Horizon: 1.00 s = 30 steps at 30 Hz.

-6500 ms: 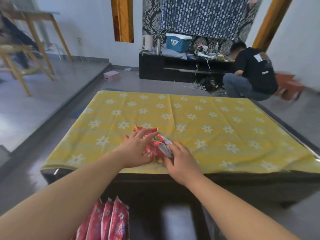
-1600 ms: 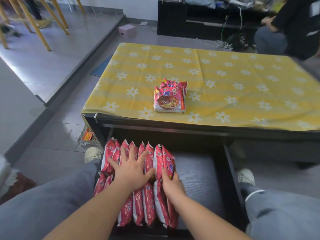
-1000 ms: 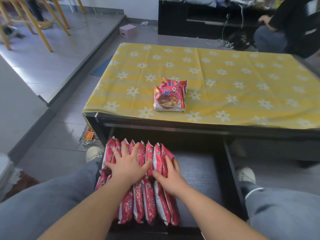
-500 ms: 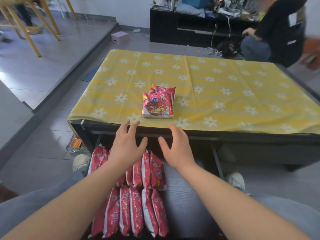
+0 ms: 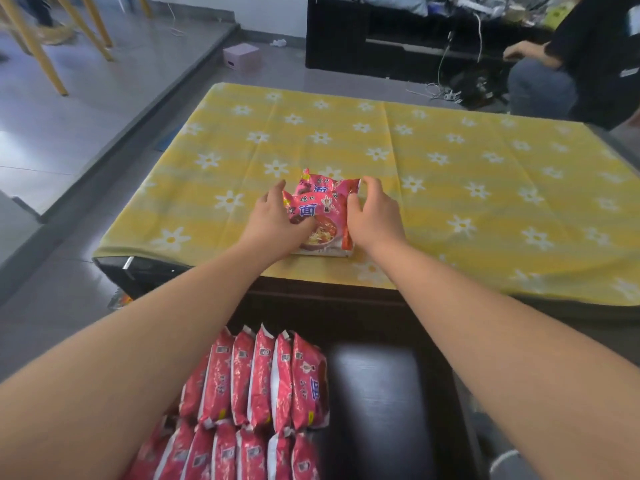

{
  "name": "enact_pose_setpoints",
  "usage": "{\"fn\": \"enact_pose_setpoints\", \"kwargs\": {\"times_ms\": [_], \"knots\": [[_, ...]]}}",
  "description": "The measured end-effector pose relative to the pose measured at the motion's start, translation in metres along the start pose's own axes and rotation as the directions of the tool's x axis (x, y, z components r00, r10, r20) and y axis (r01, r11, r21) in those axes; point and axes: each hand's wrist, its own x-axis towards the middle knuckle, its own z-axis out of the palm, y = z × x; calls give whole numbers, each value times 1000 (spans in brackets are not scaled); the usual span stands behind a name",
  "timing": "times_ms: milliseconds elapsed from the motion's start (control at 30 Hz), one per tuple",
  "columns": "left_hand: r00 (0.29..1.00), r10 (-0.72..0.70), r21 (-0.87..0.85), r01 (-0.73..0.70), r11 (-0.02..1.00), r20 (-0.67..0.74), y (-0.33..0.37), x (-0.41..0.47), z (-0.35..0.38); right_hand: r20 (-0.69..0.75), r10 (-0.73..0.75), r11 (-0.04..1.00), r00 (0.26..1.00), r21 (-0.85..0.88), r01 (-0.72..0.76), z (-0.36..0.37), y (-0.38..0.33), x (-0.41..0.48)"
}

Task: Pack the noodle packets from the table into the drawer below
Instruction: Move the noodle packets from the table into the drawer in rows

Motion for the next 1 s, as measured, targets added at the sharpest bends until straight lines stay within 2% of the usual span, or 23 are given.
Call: {"fn": "enact_pose_setpoints", "kwargs": {"times_ms": [167, 300, 400, 467, 533, 733, 833, 900, 1000], "knots": [[994, -105, -117, 104, 988, -1, 4, 30, 14, 174, 247, 927, 953, 246, -285, 12, -1, 32], [988, -152, -201, 153, 968, 20, 8, 37, 14, 275, 242, 857, 931, 389, -338, 19, -4, 32], [977, -210, -390, 210, 896, 43, 10, 33, 7, 322, 179, 846, 930, 432, -313, 17, -6, 20], [949, -291, -615, 303, 728, 123, 12, 25, 0, 330, 119, 836, 937, 475, -274, 10, -10, 11], [929, -315, -742, 351, 572, 197, 11, 9, -10, 327, 51, 840, 944, 497, -218, 0, -15, -5], [922, -242, -753, 387, 532, 302, 3, -44, -15, 291, -59, 859, 955, 502, -100, -13, -21, -60], [947, -201, -782, 319, 536, 249, 1, -76, -7, 267, -68, 877, 961, 475, -69, -15, -20, -89], [964, -164, -822, 265, 503, 210, -1, -92, -1, 256, -64, 893, 965, 446, -59, -17, -21, -103], [979, -126, -886, 201, 418, 163, -3, -120, -3, 112, 17, 964, 994, 260, -46, -24, -26, -130]]}}
